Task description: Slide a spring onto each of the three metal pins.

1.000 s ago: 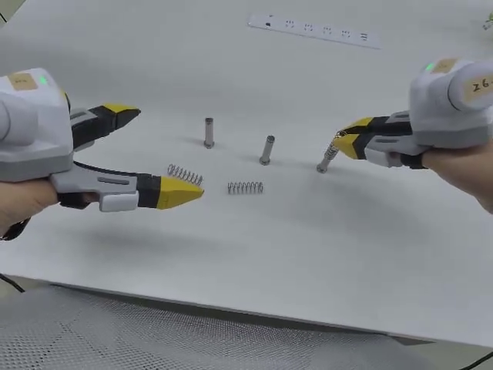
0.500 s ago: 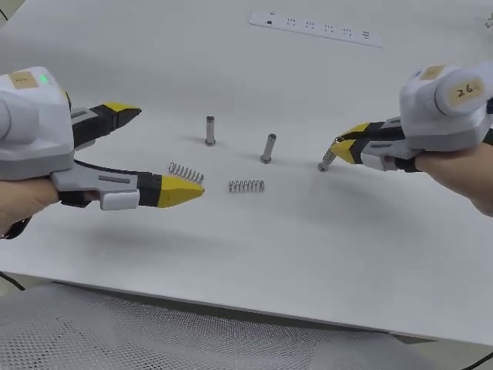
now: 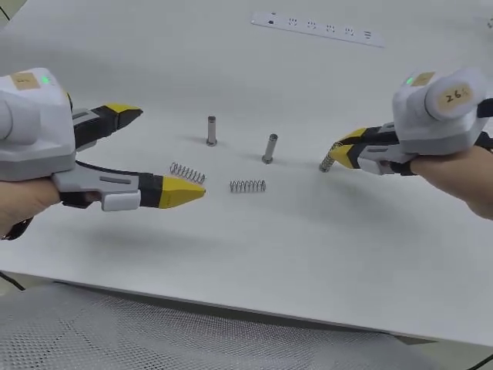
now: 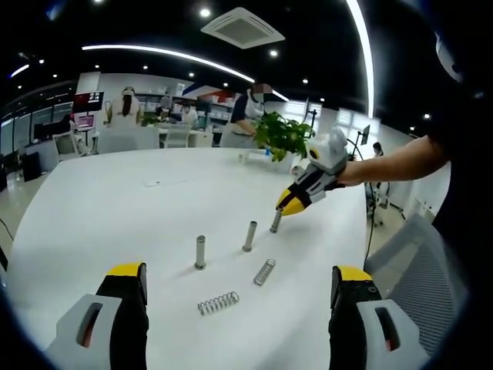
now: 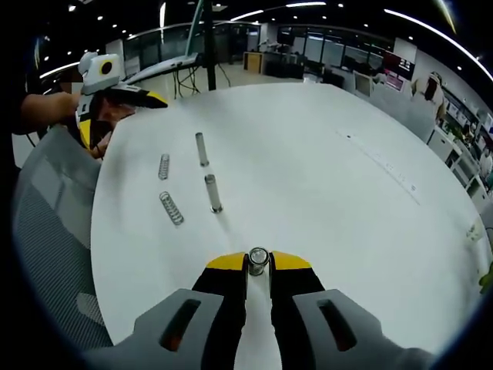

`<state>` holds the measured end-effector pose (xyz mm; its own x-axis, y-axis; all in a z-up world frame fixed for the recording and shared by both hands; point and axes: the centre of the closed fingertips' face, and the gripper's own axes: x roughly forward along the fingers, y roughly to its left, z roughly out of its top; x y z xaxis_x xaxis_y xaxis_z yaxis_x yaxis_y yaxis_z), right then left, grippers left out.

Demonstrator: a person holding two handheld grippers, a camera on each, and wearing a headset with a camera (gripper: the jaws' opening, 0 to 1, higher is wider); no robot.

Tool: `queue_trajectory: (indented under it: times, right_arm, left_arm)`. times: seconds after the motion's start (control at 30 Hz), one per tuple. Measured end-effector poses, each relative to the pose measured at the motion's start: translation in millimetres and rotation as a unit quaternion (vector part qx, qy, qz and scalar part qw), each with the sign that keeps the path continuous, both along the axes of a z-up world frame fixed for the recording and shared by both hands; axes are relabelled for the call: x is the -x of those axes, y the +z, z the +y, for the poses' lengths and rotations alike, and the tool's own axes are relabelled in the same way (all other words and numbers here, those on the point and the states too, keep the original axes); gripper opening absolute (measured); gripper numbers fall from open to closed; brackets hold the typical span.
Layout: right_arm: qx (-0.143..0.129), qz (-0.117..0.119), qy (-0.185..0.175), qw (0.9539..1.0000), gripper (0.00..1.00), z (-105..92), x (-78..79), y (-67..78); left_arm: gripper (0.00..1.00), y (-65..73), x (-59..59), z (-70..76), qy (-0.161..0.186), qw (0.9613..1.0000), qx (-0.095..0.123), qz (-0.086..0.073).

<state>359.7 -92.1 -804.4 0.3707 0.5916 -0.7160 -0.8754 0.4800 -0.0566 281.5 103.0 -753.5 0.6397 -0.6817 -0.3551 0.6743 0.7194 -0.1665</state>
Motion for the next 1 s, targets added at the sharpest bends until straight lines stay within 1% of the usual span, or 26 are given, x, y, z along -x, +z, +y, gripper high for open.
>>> queue_trajectory:
  times: [0.23,0.4,0.5,0.8,0.83,1.0]
  right_arm:
    - [0.001,0.004,-0.001,1.0,0.08,-0.3,1.7,-2.7]
    - [0.005,0.008,-0.001,1.0,0.09,-1.2,2.9,-7.6]
    - [0.003,0.005,-0.001,1.0,0.09,-0.5,2.1,-6.8]
    - [0.001,0.009,0.002,1.0,0.09,0.9,1.0,-6.9]
    - [-0.004,0.011,0.003,0.9999,0.1,2.5,1.7,-6.3]
    - [-0.004,0.008,-0.001,1.0,0.13,2.6,0.9,-6.6]
  left_arm:
    - [0.97,0.3,-0.3,-0.4,0.0,1.0,0.001,0.0]
    - [0.97,-0.4,0.0,-0.7,0.0,1.0,0.002,0.001]
    - [0.97,-0.5,0.1,-0.7,0.001,1.0,0.002,0.002]
    - [0.96,1.3,-0.9,-0.4,0.002,1.0,0.003,0.001]
    - [0.96,1.8,-1.1,-0.5,0.002,1.0,0.004,0.0]
    - [0.96,2.2,-1.2,-0.6,0.003,1.0,0.005,0.001]
